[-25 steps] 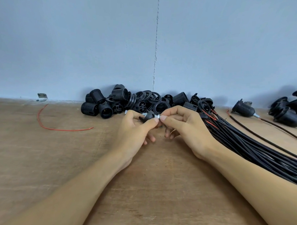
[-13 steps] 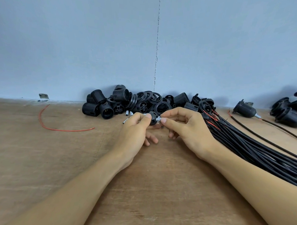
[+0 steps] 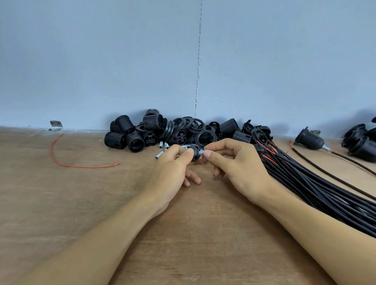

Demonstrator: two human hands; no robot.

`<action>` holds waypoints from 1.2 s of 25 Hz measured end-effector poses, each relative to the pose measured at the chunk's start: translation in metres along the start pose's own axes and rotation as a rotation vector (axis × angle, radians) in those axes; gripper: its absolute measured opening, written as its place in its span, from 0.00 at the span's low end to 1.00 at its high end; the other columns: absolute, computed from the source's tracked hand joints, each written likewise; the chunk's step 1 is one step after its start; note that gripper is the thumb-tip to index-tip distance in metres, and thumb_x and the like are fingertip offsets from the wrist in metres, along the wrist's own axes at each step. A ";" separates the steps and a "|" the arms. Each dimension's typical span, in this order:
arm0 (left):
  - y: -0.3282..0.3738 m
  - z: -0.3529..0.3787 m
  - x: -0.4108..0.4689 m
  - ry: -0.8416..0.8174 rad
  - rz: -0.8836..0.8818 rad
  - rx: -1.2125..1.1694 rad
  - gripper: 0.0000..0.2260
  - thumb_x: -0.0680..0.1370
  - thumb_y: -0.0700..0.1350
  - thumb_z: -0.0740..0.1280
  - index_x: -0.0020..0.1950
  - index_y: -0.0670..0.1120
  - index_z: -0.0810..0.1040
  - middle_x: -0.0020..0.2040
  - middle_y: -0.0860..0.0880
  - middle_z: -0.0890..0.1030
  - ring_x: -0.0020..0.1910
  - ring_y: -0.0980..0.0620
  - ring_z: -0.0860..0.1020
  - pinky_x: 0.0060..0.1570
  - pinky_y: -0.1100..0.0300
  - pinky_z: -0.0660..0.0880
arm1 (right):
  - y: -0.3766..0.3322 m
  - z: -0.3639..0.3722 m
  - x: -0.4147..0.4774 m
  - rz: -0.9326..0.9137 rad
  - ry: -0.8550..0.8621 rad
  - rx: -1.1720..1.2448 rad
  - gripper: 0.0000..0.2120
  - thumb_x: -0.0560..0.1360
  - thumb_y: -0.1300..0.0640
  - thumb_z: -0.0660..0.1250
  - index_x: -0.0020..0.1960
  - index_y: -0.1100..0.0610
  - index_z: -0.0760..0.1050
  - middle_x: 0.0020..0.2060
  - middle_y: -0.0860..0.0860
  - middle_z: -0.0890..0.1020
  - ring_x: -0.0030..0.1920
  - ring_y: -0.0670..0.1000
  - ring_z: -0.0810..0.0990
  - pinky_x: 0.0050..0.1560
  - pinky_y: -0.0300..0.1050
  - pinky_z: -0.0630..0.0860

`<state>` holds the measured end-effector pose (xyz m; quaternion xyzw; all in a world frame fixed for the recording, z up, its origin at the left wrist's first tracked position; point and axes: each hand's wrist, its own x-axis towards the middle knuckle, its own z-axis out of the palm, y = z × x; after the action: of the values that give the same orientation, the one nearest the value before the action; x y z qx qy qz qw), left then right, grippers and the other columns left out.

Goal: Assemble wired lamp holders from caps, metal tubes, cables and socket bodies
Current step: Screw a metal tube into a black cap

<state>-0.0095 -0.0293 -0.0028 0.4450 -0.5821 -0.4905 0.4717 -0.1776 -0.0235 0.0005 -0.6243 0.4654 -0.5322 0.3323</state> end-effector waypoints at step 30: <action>-0.002 0.009 -0.010 -0.040 0.254 0.142 0.05 0.84 0.42 0.62 0.55 0.52 0.73 0.50 0.50 0.81 0.36 0.50 0.86 0.37 0.53 0.76 | -0.013 0.003 0.001 0.321 0.000 0.059 0.30 0.82 0.38 0.58 0.25 0.51 0.72 0.21 0.50 0.69 0.19 0.48 0.64 0.21 0.35 0.60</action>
<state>-0.0168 -0.0182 -0.0066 0.3901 -0.6764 -0.3932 0.4856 -0.1714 -0.0207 0.0120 -0.5318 0.5433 -0.4857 0.4314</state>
